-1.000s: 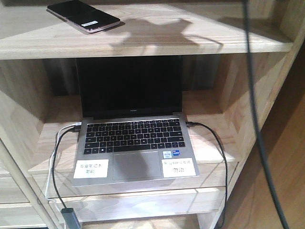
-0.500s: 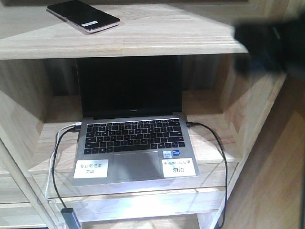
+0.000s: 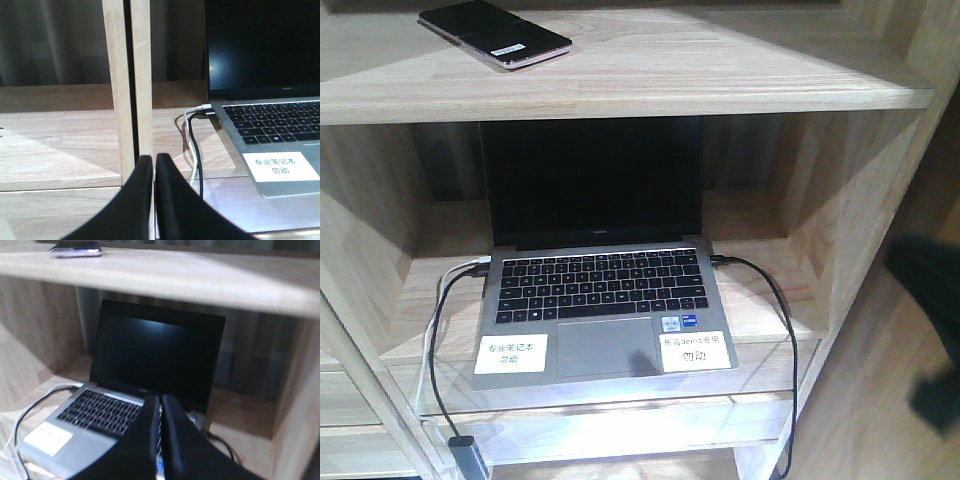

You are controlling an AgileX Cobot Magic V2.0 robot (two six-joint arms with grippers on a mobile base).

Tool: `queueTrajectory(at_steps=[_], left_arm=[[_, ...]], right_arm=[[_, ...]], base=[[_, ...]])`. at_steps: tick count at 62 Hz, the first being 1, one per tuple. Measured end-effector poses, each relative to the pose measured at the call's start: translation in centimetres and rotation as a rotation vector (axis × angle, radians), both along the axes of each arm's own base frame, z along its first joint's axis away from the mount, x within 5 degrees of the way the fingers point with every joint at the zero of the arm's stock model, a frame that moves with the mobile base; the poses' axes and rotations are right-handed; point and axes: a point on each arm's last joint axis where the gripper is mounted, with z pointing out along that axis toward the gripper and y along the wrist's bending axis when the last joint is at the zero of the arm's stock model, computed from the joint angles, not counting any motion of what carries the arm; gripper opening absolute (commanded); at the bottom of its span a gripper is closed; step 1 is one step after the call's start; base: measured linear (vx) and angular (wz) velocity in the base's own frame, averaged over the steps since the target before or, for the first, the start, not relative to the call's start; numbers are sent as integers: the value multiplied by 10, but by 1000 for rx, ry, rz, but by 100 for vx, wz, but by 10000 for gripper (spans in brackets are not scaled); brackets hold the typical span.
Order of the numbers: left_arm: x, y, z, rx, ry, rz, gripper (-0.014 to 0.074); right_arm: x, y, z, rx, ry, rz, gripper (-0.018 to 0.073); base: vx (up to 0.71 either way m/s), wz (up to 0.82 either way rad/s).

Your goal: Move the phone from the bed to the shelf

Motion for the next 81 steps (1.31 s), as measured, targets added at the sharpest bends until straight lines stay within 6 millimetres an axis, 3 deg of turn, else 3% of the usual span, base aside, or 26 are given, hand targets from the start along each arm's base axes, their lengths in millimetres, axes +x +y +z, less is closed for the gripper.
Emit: queueTrajectory(at_steps=[13,25,81], left_arm=[[0,0,0,0,0,0,1],[0,0,0,0,0,0,1],[0,0,0,0,0,0,1]], right_arm=[[-23,-8,-21,15,-42,-1,-4],[-25,-9,-31,11,-27,-1,-4],[-25,-9,-32,13,-23,-5,-4]], base=[[0,0],[0,0],[0,0]])
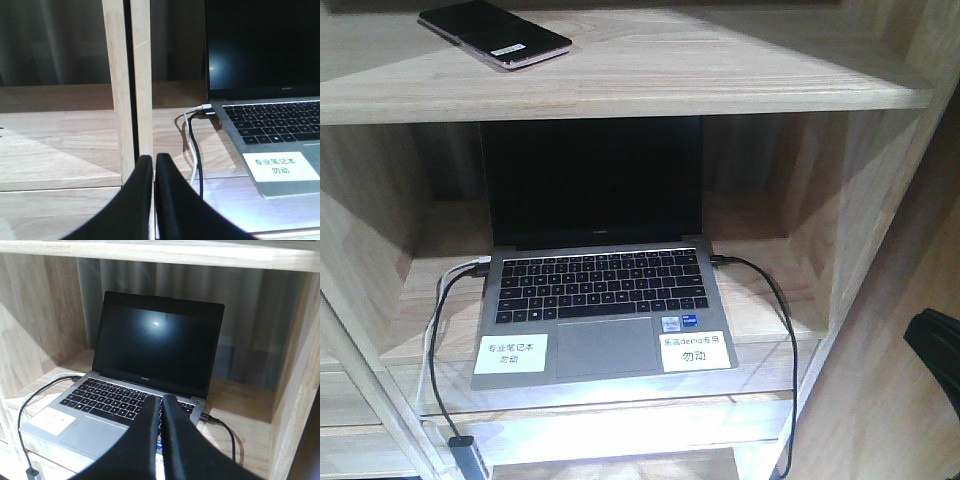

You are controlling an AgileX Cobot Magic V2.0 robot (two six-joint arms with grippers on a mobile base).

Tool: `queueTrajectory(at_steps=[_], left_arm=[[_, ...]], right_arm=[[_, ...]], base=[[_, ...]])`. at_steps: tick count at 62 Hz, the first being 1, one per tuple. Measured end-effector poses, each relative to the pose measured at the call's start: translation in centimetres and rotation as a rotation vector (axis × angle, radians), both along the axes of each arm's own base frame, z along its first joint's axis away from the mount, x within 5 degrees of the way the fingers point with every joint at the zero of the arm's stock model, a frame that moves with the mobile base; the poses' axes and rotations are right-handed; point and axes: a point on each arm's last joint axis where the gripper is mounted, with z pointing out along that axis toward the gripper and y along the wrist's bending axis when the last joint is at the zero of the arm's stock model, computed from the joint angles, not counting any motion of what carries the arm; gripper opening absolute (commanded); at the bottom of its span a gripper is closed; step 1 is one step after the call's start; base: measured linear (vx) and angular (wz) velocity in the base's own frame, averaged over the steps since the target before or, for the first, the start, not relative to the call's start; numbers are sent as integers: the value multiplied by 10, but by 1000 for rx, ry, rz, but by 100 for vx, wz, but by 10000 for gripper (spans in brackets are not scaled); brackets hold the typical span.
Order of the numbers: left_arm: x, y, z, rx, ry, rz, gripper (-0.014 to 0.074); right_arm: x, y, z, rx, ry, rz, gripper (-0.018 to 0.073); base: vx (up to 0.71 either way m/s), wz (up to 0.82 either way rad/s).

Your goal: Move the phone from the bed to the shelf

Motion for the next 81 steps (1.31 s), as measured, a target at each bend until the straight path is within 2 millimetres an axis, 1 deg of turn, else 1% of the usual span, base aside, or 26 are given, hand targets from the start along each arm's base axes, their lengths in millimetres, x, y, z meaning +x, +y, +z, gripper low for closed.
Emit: queueTrajectory(at_steps=[18,25,35,41,49,57,75,81], left_arm=[[0,0,0,0,0,0,1],[0,0,0,0,0,0,1],[0,0,0,0,0,0,1],[0,0,0,0,0,0,1],[0,0,0,0,0,0,1],[0,0,0,0,0,0,1],[0,0,0,0,0,0,1],[0,0,0,0,0,0,1]], right_arm=[[3,-7,-4,48,58,-98,-4],[4,-13,-4,53,60,-169,-4],[1,-24,-5,42,44,-276,-4],[-4,-28,-14,33,34,-328,-4],[-10,-33,-39,31,41,-377,-4],[-15,-35,-57,31,33,-414,-4],[-20,-38,-87,56,-73,-456,-4],[-20,-39,-91,74,-94,-459,-4]], base=[[0,0],[0,0],[0,0],[0,0],[0,0],[0,0],[0,0],[0,0]])
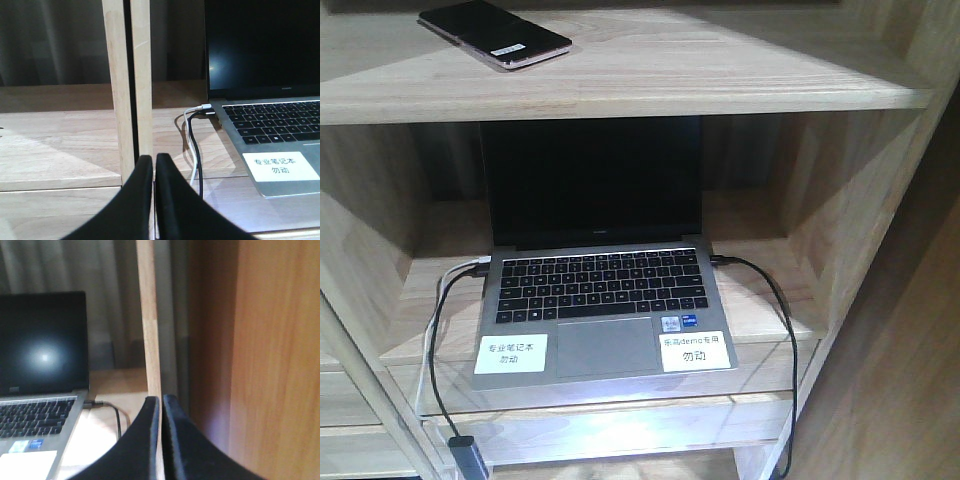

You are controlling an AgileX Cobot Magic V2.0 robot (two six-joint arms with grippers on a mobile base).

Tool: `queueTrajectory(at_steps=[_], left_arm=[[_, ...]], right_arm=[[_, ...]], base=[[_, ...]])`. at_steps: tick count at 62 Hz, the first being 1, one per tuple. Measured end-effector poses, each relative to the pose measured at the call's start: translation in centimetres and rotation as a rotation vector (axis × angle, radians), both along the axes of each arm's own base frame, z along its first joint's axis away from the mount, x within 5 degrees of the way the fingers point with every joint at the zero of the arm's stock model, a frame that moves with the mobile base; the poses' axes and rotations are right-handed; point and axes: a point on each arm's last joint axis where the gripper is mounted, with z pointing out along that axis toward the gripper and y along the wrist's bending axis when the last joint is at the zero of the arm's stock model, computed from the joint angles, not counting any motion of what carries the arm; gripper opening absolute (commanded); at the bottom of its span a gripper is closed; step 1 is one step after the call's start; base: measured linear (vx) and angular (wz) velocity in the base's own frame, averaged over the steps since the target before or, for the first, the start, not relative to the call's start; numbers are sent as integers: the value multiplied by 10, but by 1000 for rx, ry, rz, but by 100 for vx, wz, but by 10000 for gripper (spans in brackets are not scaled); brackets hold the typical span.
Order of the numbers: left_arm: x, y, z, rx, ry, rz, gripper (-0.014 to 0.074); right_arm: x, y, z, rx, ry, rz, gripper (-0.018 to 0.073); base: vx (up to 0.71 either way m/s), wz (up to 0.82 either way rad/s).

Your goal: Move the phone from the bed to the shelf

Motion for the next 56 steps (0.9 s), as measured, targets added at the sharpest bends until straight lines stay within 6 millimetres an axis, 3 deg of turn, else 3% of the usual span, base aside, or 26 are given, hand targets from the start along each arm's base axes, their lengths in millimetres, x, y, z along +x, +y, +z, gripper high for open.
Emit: queueTrajectory(at_steps=[56], left_arm=[[0,0,0,0,0,0,1]], right_arm=[[0,0,-1,0,-3,0,-4]], base=[[0,0]])
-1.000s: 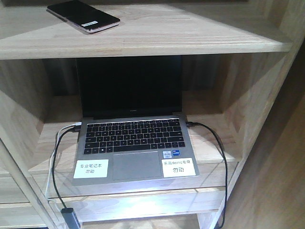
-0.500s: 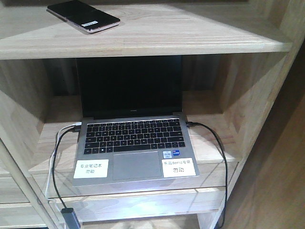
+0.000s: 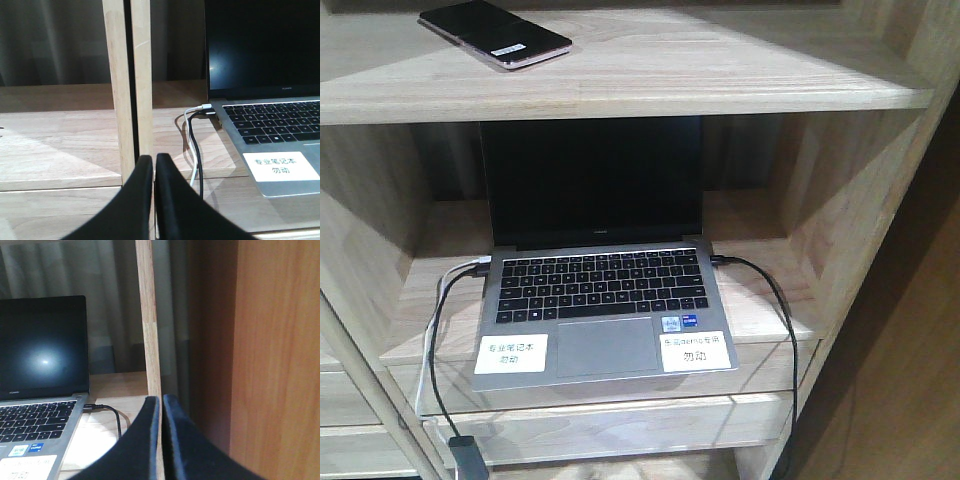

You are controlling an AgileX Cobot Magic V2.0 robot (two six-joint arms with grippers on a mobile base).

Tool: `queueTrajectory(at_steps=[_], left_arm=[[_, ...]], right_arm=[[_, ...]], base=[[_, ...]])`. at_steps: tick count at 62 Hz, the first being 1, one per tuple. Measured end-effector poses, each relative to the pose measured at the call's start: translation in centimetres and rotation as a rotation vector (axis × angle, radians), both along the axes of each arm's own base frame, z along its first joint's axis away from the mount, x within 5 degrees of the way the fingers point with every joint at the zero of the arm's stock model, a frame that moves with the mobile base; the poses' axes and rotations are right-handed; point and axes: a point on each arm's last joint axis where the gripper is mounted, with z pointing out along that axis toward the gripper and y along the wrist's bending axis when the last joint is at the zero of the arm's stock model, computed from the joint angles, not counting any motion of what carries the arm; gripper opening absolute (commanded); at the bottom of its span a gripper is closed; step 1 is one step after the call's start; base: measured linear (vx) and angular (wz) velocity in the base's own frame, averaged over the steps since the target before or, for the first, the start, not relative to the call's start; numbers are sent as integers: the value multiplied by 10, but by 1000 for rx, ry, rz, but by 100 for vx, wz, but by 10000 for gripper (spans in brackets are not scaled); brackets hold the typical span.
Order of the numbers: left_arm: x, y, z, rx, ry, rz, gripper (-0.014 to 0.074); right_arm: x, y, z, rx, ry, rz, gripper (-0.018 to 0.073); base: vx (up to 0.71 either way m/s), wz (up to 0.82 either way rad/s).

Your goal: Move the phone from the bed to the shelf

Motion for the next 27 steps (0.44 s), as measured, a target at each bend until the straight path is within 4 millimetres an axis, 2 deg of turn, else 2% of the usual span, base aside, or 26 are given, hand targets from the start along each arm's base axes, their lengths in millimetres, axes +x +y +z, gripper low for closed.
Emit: queueTrajectory(at_steps=[27], left_arm=[[0,0,0,0,0,0,1]], right_arm=[[0,0,0,0,0,0,-4]], base=[[0,0]])
